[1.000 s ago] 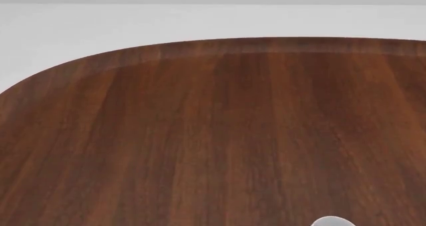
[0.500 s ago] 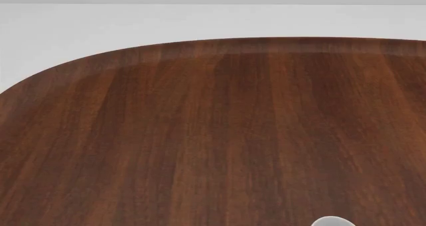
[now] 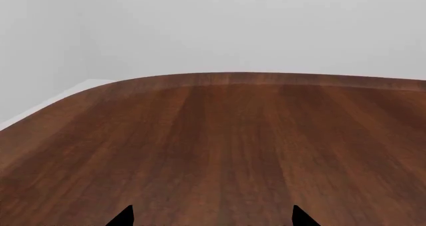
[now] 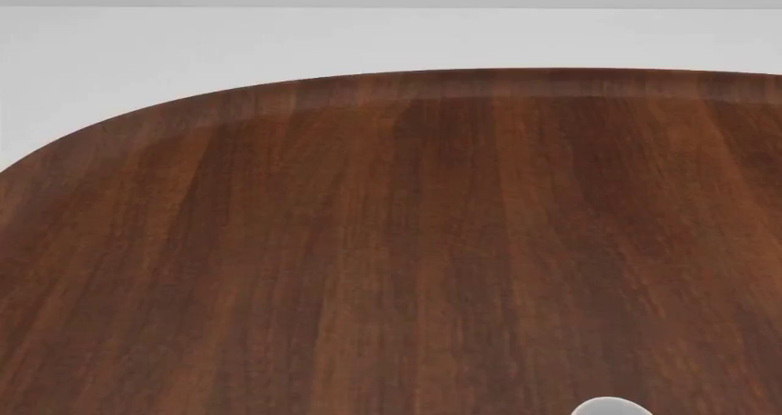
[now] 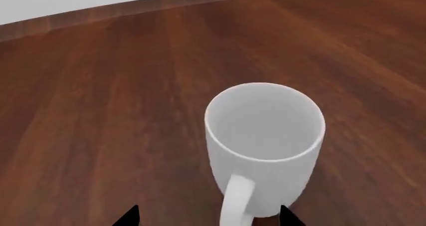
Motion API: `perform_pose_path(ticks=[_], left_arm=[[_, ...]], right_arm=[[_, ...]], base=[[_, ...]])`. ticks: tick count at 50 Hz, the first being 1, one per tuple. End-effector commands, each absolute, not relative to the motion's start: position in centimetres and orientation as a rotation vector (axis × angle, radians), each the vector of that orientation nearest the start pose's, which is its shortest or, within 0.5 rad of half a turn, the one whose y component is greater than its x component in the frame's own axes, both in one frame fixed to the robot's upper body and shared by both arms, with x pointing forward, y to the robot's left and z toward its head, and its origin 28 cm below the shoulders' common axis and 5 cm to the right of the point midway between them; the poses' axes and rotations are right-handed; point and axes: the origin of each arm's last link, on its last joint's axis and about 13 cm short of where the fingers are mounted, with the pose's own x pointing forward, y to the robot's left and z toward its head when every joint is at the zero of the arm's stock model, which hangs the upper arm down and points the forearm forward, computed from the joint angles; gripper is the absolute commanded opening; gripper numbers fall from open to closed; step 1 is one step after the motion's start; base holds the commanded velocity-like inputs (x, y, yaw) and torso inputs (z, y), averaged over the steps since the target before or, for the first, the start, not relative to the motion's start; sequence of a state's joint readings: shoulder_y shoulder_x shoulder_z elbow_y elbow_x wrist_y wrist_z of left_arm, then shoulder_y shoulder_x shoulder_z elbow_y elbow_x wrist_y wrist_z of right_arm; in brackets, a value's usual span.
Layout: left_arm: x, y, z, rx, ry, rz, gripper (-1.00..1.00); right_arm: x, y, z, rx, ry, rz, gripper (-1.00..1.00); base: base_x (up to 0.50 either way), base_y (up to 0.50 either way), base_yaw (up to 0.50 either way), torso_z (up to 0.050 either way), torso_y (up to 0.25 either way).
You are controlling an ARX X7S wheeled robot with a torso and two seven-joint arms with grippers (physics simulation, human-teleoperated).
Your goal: Put the white mug on the plate.
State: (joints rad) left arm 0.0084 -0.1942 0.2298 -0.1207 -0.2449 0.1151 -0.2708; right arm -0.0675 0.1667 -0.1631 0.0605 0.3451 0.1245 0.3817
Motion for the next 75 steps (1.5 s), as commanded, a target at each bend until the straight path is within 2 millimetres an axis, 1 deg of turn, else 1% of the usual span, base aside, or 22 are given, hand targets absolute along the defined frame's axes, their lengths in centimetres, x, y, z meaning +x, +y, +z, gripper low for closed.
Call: perform_pose_path(ticks=[1,13,22,40,51,75], left_arm=[[19.9,21.0,-1.0,-0.039,0.067,0.075,1.00],[19.9,21.0,-1.1,-0.042,0.069,0.075,1.00],[19.8,20.9,-1.2,-0.042,0.074,0.072,1.00],[19.8,20.9,-1.3,-0.045,0.077,0.068,1.00],[19.8,20.9,-1.3,-0.048,0.078,0.069,1.00],[19.8,20.9,-1.3,-0.044,0.076,0.070,1.00]], right_arm=[[18.6,-10.3,-3.4,0.099,0.351,-0.232,1.00],[19.6,-10.2,-4.7,0.093,0.378,-0.217,1.00],[19.6,-10.3,-5.6,0.106,0.399,-0.236,1.00],[19.8,-10.5,-6.3,0.137,0.423,-0.249,1.00],[20.4,-10.7,-6.8,0.142,0.419,-0.258,1.00],[20.6,-11.0,-7.6,0.158,0.437,-0.274,1.00]], base=[[0.00,0.00,0.00,0.000,0.000],[0.00,0.00,0.00,0.000,0.000],[0.00,0.00,0.00,0.000,0.000],[0.00,0.00,0.00,0.000,0.000],[0.00,0.00,0.00,0.000,0.000],[0.00,0.00,0.00,0.000,0.000]])
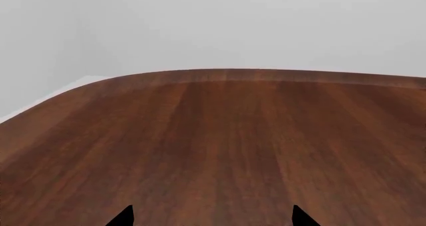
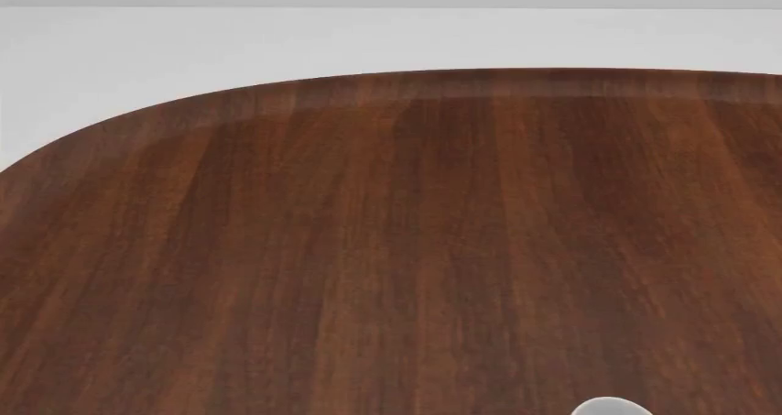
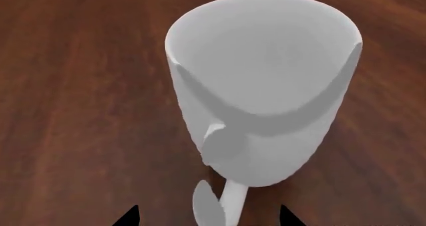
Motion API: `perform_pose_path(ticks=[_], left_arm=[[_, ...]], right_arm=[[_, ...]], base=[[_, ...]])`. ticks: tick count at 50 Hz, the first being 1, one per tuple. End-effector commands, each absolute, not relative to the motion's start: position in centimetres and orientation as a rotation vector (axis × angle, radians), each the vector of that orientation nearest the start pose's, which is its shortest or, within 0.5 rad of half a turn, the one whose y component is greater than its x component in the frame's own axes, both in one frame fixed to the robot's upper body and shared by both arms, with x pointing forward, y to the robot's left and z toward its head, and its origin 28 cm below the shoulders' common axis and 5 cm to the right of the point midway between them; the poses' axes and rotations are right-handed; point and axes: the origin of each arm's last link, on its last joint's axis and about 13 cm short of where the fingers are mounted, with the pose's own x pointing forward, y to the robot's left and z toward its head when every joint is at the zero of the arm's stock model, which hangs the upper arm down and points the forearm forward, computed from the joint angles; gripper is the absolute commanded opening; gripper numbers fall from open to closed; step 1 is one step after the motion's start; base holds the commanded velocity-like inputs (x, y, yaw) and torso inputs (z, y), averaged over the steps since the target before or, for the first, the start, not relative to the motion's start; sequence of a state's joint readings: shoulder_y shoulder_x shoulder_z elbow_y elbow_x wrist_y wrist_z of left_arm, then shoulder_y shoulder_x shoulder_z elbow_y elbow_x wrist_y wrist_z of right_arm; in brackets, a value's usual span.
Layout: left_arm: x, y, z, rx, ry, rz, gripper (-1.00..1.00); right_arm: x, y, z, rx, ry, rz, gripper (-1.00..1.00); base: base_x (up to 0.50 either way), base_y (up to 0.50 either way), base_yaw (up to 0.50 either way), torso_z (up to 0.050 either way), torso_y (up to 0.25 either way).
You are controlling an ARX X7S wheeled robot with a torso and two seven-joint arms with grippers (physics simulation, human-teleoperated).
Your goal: Put the white mug on the plate.
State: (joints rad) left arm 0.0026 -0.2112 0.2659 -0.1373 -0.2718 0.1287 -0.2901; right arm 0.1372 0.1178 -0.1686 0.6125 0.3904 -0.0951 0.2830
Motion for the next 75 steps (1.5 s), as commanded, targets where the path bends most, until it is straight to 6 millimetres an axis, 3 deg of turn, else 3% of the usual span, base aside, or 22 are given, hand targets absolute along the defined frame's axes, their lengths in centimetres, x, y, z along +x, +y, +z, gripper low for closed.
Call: perform_pose_path(ticks=[1,20,21,37,75], left_arm=[[19.8,20.9,-1.3,-0.045,0.076,0.069,1.00],[19.8,20.9,-1.3,-0.046,0.078,0.067,1.00],[19.8,20.9,-1.3,-0.045,0.079,0.067,1.00],[19.8,20.9,-1.4,-0.067,0.094,0.065,1.00],[19.8,20.8,-1.8,-0.067,0.109,0.058,1.00]], right_arm=[[20.6,-11.0,-7.7,0.158,0.438,-0.275,1.00],[21.0,-11.1,-8.2,0.151,0.441,-0.275,1.00],[21.1,-11.1,-8.2,0.148,0.433,-0.276,-1.00],[20.6,-11.2,-7.6,0.127,0.406,-0.273,-1.00],[15.4,-12.7,-3.2,0.013,0.291,-0.406,-1.00]], base=[[0.00,0.00,0.00,0.000,0.000],[0.00,0.00,0.00,0.000,0.000],[0.00,0.00,0.00,0.000,0.000],[0.00,0.00,0.00,0.000,0.000],[0.00,0.00,0.00,0.000,0.000]])
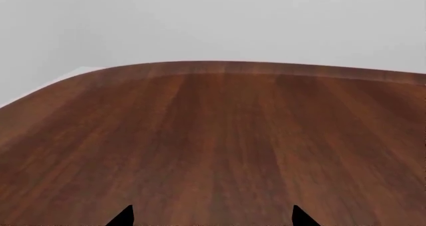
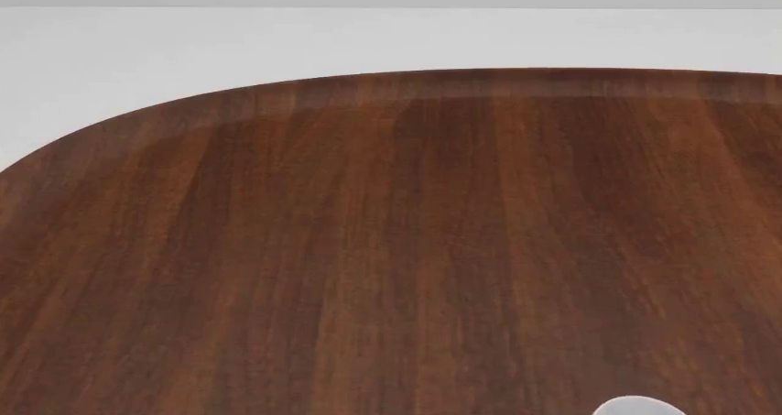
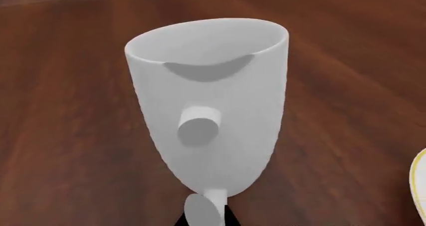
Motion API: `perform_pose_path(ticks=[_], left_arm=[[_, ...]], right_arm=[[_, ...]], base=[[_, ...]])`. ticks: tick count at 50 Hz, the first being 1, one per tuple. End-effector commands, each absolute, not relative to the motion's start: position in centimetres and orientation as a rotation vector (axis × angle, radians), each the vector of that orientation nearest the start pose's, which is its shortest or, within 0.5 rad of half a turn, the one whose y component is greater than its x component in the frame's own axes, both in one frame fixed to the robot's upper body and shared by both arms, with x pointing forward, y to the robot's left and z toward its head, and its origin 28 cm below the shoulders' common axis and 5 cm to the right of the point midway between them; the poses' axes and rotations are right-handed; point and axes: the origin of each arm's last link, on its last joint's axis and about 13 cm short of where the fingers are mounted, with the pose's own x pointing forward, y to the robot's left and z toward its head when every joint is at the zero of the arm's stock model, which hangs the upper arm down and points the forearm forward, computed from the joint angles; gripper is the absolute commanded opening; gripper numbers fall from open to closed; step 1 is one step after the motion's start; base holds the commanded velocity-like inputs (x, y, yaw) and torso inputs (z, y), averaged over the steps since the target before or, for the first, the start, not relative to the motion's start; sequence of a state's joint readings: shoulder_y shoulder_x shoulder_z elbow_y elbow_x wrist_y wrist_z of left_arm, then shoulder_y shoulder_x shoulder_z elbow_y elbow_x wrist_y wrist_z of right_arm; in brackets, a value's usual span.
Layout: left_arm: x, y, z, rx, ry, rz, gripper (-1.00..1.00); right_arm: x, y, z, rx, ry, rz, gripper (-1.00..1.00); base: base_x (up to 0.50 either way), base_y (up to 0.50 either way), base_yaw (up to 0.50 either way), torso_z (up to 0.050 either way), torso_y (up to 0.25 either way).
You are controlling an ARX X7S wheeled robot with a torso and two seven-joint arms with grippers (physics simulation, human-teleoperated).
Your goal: Put the white mug on the plate.
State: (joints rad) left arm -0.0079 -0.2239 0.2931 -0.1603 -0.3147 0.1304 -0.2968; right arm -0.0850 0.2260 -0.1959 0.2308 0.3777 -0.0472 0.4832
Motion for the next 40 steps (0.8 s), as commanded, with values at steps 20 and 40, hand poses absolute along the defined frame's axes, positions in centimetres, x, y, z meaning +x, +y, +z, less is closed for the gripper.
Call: perform_pose_path(ticks=[20,40], left_arm=[[19.8,20.7,-1.8,-0.065,0.113,0.058,1.00],[19.8,20.7,-1.9,-0.068,0.112,0.057,1.00]], right_arm=[[13.0,-13.7,-0.2,-0.052,0.203,-0.502,-1.00],[10.5,-14.8,1.2,-0.083,0.190,-0.587,-1.00]], base=[[0.00,0.00,0.00,0.000,0.000],[0.00,0.00,0.00,0.000,0.000]])
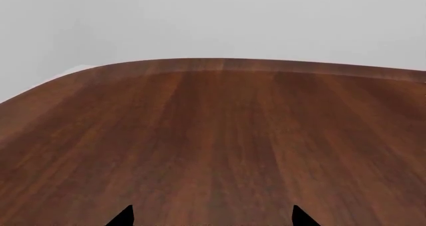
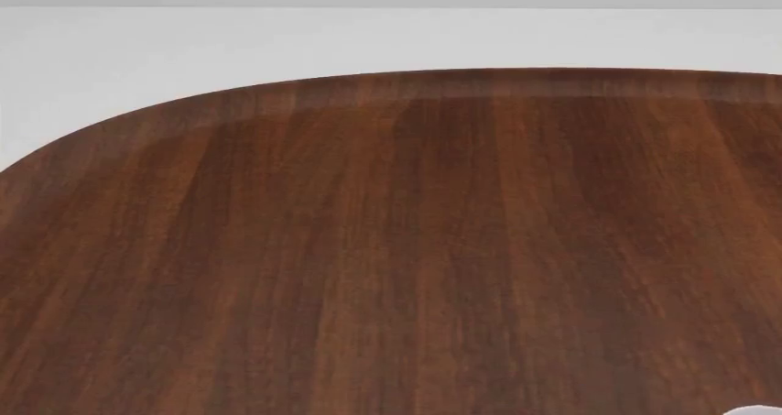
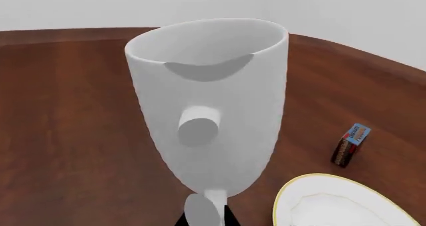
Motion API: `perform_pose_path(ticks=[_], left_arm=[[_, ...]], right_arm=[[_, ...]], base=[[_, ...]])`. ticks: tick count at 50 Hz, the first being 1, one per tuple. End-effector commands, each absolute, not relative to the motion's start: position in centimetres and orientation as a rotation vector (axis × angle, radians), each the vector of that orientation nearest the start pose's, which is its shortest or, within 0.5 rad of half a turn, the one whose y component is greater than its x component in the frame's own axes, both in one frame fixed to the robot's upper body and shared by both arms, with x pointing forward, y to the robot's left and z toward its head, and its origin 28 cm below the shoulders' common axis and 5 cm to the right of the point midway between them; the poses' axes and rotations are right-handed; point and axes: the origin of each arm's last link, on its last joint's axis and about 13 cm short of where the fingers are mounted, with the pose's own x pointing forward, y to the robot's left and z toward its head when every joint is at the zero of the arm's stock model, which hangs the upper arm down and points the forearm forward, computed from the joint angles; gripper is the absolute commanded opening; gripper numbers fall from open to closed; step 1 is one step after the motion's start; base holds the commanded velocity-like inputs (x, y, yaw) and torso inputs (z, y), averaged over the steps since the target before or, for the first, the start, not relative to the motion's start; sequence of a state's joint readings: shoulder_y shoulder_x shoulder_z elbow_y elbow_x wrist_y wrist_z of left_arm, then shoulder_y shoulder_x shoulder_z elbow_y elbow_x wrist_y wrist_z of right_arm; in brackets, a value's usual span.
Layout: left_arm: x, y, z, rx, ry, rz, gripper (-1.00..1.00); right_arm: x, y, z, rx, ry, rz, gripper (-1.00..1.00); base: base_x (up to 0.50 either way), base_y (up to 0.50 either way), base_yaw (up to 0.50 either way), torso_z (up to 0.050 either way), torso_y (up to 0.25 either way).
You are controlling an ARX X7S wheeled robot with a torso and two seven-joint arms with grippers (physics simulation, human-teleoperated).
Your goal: Put the white mug on the plate.
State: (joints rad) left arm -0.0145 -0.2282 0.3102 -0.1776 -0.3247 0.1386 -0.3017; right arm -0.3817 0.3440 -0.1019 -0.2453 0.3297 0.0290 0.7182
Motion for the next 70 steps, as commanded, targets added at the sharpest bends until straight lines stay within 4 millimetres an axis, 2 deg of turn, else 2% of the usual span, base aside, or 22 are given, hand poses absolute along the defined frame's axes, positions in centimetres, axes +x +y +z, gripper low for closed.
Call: perform_pose_path(ticks=[1,10,22,24,25,35,45,57,65,67,70], left_arm=[[19.8,20.7,-1.9,-0.068,0.112,0.056,1.00],[19.7,20.7,-1.9,-0.068,0.110,0.052,1.00],[19.7,20.6,-1.7,-0.063,0.104,0.053,1.00],[19.6,20.5,-1.7,-0.063,0.105,0.046,1.00],[19.6,20.4,-1.7,-0.062,0.105,0.043,1.00],[19.5,20.4,-1.8,-0.060,0.105,0.040,1.00],[19.5,20.3,-1.8,-0.057,0.106,0.037,1.00],[19.5,20.3,-1.8,-0.055,0.105,0.036,1.00],[19.5,20.3,-1.8,-0.055,0.105,0.035,1.00],[19.5,20.2,-1.8,-0.055,0.106,0.035,1.00],[19.5,20.2,-1.8,-0.056,0.105,0.034,1.00]], right_arm=[[10.5,-14.9,1.2,-0.082,0.190,-0.592,-1.00],[10.4,-16.1,1.1,-0.113,0.175,-0.644,-1.00],[10.0,-18.3,0.3,-0.076,0.169,-0.717,-1.00],[10.2,-18.6,0.0,-0.012,0.181,-0.725,-1.00],[10.3,-18.7,0.1,-0.057,0.171,-0.720,-1.00],[10.2,-19.9,0.4,-0.073,0.146,-0.762,-1.00],[9.8,-20.7,0.1,-0.065,0.160,-0.787,-1.00],[9.4,-21.8,-1.2,-0.038,0.183,-0.838,-1.00],[8.9,-22.1,-1.2,-0.046,0.164,-0.868,-1.00],[8.8,-22.2,-1.2,0.026,0.157,-0.878,-1.00],[8.8,-22.2,-1.3,0.010,0.147,-0.878,-1.00]], base=[[0.00,0.00,0.00,0.000,0.000],[0.00,0.00,0.00,0.000,0.000],[0.00,0.00,0.00,0.000,0.001],[0.00,0.00,0.00,0.000,0.000],[0.00,0.00,0.00,0.000,0.000],[0.00,0.00,0.00,0.000,0.000],[0.00,0.00,0.00,0.000,0.000],[0.00,0.00,0.00,0.000,0.000],[0.00,0.00,0.00,0.000,0.000],[0.00,0.00,0.00,0.000,0.000],[0.00,0.00,0.00,0.000,0.000]])
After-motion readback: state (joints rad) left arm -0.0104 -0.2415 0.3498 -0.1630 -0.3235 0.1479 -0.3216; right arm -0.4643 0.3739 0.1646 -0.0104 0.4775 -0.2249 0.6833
